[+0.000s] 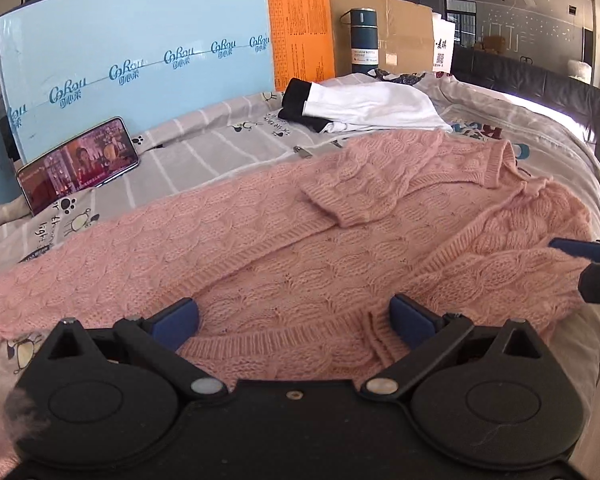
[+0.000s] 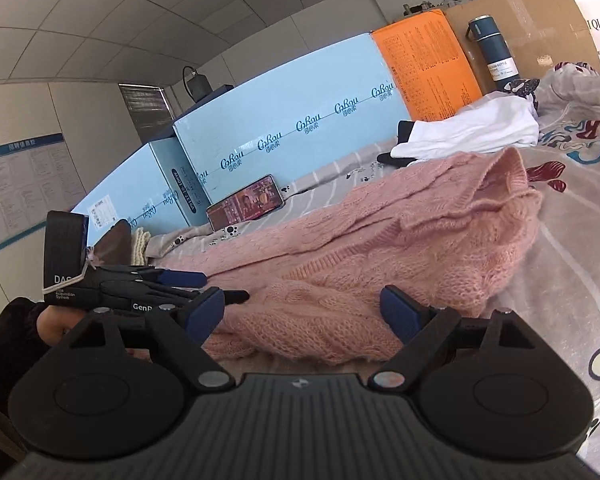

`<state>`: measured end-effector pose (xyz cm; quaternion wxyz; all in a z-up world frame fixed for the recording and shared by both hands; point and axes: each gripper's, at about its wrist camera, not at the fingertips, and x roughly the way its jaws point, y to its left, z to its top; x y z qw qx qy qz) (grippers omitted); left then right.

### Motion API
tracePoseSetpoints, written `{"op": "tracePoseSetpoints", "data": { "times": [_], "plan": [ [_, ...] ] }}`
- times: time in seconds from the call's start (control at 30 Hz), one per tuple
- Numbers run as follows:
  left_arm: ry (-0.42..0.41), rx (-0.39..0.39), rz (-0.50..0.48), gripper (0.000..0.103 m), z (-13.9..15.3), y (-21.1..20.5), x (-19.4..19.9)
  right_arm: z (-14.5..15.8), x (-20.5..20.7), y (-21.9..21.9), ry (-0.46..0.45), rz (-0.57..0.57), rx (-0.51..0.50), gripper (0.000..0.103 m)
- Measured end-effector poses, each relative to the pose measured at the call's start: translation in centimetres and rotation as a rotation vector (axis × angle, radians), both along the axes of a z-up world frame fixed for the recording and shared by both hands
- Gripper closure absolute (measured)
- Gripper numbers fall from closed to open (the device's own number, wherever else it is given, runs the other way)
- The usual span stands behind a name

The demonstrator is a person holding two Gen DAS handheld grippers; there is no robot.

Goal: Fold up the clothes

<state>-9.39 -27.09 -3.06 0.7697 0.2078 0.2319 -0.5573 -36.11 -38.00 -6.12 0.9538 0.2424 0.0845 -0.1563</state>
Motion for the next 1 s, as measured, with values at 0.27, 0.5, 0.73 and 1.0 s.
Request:
{"op": "tracePoseSetpoints", "data": {
  "times": [0.27,0.5,0.73,1.0],
  "plan": [
    [-0.002,-0.13,0.077,0.0,1.7,3.4,0.6,2.6,-1.3,2.3,0.04,-0.095,-0.204,0.017],
    [-0.011,-0.191,0.223,0.0,2.5,9.4,3.4,2.1,-2.2,3.0,0.297,-0.229,-0.411,0.017],
    [0.036,-0.123,0.343,0.0,1.4,11.1,5.5,0.9,-1.4,4.4,0.453,-0.225,-0.542,0.017],
    [0.053,-0.158,0.295,0.0,1.7,12.0,5.4,0.7,2.1,5.9,0.523,-0.155,-0.755,0.017]
  ]
}}
